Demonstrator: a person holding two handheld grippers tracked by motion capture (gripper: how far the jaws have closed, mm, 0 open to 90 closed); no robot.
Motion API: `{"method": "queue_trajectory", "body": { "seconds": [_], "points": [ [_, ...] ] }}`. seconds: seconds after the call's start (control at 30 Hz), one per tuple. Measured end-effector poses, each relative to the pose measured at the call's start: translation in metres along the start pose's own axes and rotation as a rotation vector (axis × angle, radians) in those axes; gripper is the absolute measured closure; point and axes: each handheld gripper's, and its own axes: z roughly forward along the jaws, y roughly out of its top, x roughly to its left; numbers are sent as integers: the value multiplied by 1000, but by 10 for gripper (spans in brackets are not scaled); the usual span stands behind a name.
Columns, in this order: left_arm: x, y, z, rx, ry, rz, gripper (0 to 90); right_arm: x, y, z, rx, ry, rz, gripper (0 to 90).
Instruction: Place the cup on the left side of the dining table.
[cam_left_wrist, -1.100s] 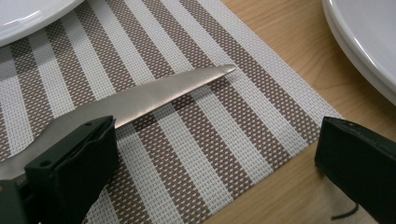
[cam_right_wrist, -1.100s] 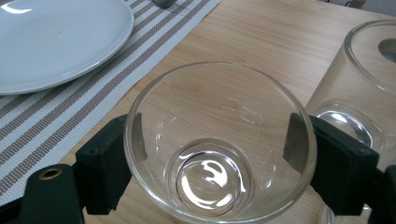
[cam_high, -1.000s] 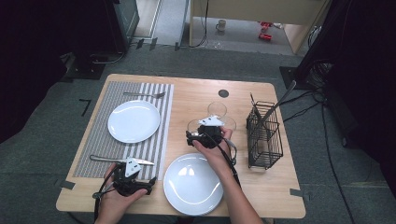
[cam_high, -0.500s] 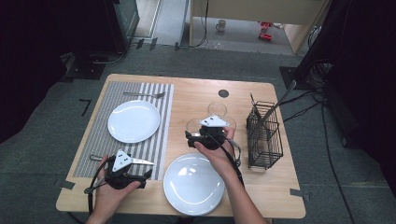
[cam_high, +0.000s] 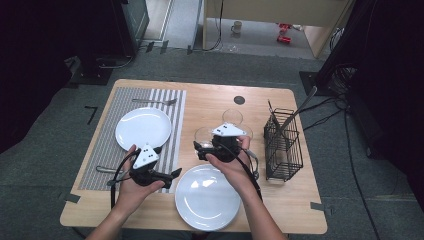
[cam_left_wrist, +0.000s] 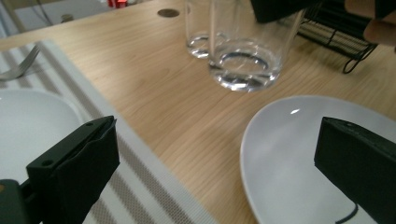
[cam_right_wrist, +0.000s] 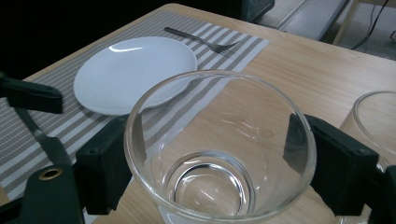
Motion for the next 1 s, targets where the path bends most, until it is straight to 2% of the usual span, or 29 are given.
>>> {"method": "queue_trajectory", "body": {
  "seconds": [0.2, 0.33, 0.5, 0.6, 0.83, 0.9, 1.0],
  "points": [
    [-6, 12, 13, -34, -43, 20, 0, 10, 7, -6, -9, 28, -13, 177],
    [-8, 16, 21, -56, -67, 15, 0, 16, 10, -11, -17, 54, -19, 177],
    [-12, 20, 28, -72, -103, 36, 0, 22, 11, -15, -24, 72, -35, 177],
    [-14, 21, 31, -84, -107, 43, 0, 25, 12, -16, -29, 88, -38, 177],
    [-11, 23, 36, -113, -144, 12, 0, 31, 12, -17, -26, 125, -45, 178],
    [-11, 24, 37, -117, -149, 13, 0, 32, 11, -17, -25, 133, -48, 177],
    [-12, 24, 38, -123, -137, 40, 1, 33, 11, -19, -24, 143, -49, 177]
  ]
}}
